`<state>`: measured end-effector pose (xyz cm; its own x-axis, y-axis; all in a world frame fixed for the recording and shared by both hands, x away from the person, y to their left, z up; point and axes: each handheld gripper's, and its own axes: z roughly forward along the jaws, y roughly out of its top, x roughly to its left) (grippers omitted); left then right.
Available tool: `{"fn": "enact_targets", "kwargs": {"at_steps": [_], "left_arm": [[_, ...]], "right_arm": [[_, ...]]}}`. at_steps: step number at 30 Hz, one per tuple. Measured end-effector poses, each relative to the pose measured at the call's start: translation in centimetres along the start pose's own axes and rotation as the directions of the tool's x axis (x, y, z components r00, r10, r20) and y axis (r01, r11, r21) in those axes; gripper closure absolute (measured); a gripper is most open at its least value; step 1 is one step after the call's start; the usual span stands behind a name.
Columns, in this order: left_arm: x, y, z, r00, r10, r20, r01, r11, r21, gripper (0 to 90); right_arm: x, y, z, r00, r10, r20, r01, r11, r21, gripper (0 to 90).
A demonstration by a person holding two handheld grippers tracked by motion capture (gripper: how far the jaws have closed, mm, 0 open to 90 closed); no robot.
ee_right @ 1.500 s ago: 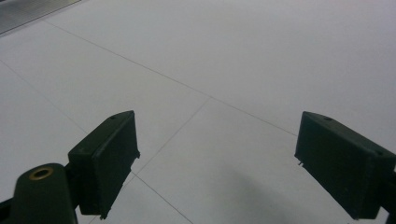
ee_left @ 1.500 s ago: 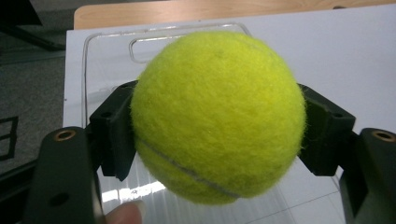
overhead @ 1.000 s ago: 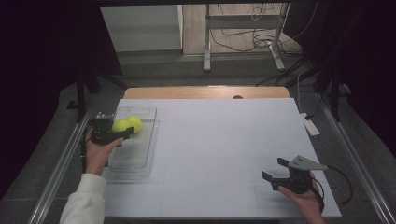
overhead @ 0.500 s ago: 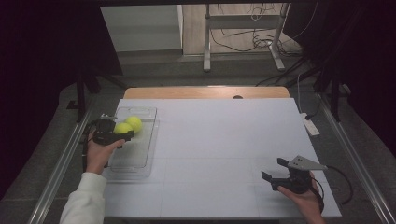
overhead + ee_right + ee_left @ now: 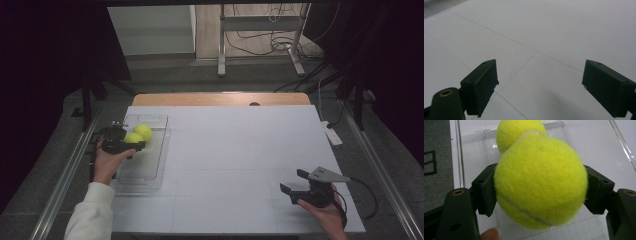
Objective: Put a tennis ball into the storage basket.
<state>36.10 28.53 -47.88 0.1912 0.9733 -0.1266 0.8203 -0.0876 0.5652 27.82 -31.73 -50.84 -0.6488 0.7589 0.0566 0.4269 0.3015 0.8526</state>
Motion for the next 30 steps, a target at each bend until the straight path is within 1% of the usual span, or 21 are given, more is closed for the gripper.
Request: {"fn": "enact_targets", "kwargs": {"at_steps": [8,14,15,16,17,18,19,21,23,30], "left_arm": [[-0.1,0.1,0.2,1.0000,0.006,-0.003,-0.006,0.9993,0.037,26.3],[-0.1,0.1,0.3,0.9999,0.010,-0.013,-0.009,0.9989,0.045,25.8],[-0.2,0.1,0.3,0.9996,0.016,-0.025,-0.014,0.9990,0.043,25.5],[-0.2,0.1,0.3,0.9996,0.016,-0.025,-0.014,0.9990,0.043,24.8],[-0.3,0.1,0.3,0.9990,0.025,-0.036,-0.023,0.9989,0.041,24.8],[-0.3,0.1,0.2,0.9990,0.027,-0.035,-0.026,0.9993,0.026,24.0],[-0.3,0.1,0.1,0.9992,0.025,-0.031,-0.025,0.9995,0.018,21.8],[-0.4,0.2,0.0,0.9991,0.027,-0.032,-0.026,0.9996,0.007,20.4],[-0.5,0.2,-0.1,0.9993,0.025,-0.026,-0.025,0.9997,0.004,19.5],[-0.8,0.1,-0.7,0.9994,0.034,0.001,-0.034,0.9986,-0.041,17.9]], "right_arm": [[0.0,0.0,0.0,1.0000,0.000,0.000,0.000,1.000,0.000,13.1],[0.0,0.0,0.0,1.0000,-0.003,0.002,0.003,1.000,0.001,13.1],[0.0,0.0,0.0,1.0000,-0.004,0.004,0.004,1.000,0.003,13.1],[0.0,0.0,0.0,1.0000,-0.002,0.002,0.002,1.000,0.000,13.2],[0.0,0.0,0.0,1.0000,-0.002,0.002,0.002,1.000,0.000,13.2],[0.0,0.0,0.0,1.0000,-0.003,0.004,0.003,1.000,-0.001,13.2],[0.1,0.0,-0.1,1.0000,-0.002,0.002,0.002,1.000,-0.006,13.2],[0.1,0.0,-0.1,1.0000,-0.003,0.001,0.003,1.000,-0.006,13.2],[0.1,0.0,0.0,1.0000,-0.004,0.001,0.004,1.000,-0.005,13.2],[0.1,0.0,0.0,1.0000,-0.003,0.002,0.003,1.000,-0.004,13.2]]}}
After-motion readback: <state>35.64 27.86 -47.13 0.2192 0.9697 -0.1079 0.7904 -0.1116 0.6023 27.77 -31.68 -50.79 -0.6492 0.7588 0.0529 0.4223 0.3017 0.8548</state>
